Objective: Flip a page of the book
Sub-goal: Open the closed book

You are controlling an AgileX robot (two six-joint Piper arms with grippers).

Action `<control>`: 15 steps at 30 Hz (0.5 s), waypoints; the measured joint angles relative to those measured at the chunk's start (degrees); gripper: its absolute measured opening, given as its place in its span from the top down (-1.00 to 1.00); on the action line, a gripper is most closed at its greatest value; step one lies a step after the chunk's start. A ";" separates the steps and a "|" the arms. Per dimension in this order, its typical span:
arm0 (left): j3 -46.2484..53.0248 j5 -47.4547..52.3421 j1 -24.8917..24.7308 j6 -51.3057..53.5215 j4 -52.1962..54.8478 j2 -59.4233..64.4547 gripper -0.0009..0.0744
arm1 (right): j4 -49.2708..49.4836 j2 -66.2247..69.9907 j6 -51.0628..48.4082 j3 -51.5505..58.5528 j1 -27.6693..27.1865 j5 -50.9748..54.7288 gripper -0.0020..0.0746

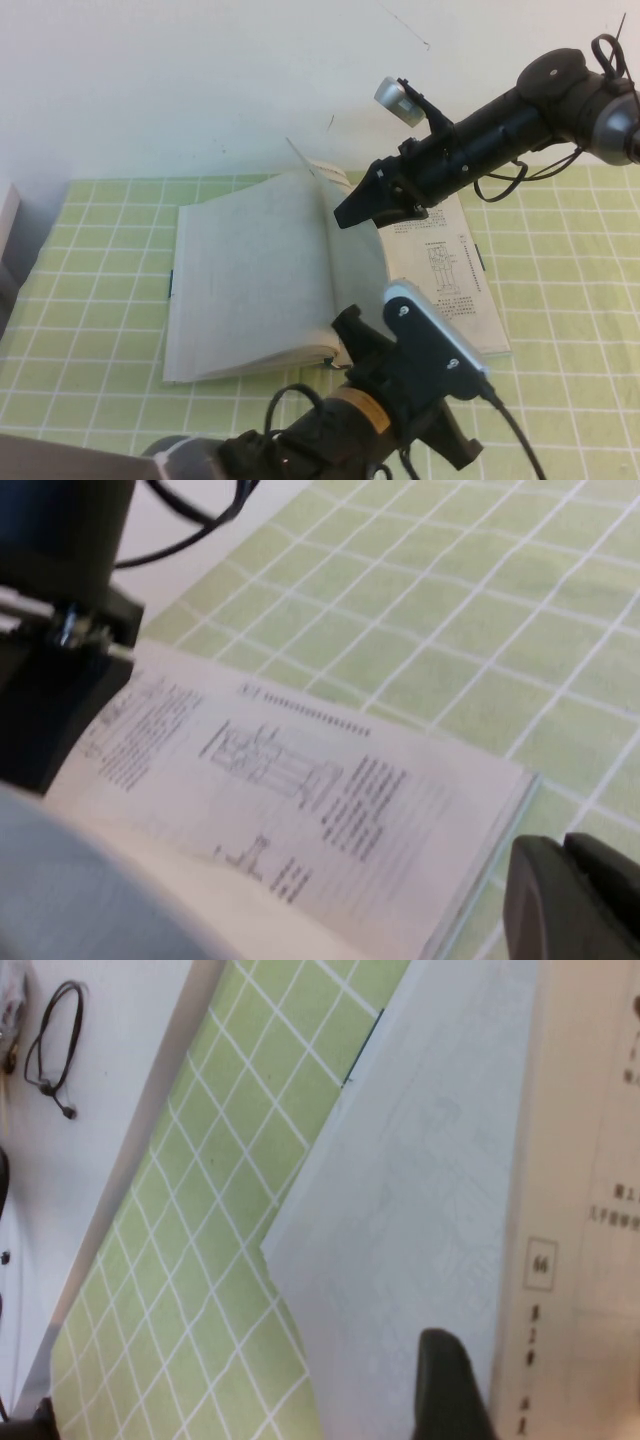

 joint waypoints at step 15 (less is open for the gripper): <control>-17.31 9.09 1.43 17.40 -16.16 10.78 0.99 | 1.21 0.00 -1.32 0.00 0.00 0.00 -0.06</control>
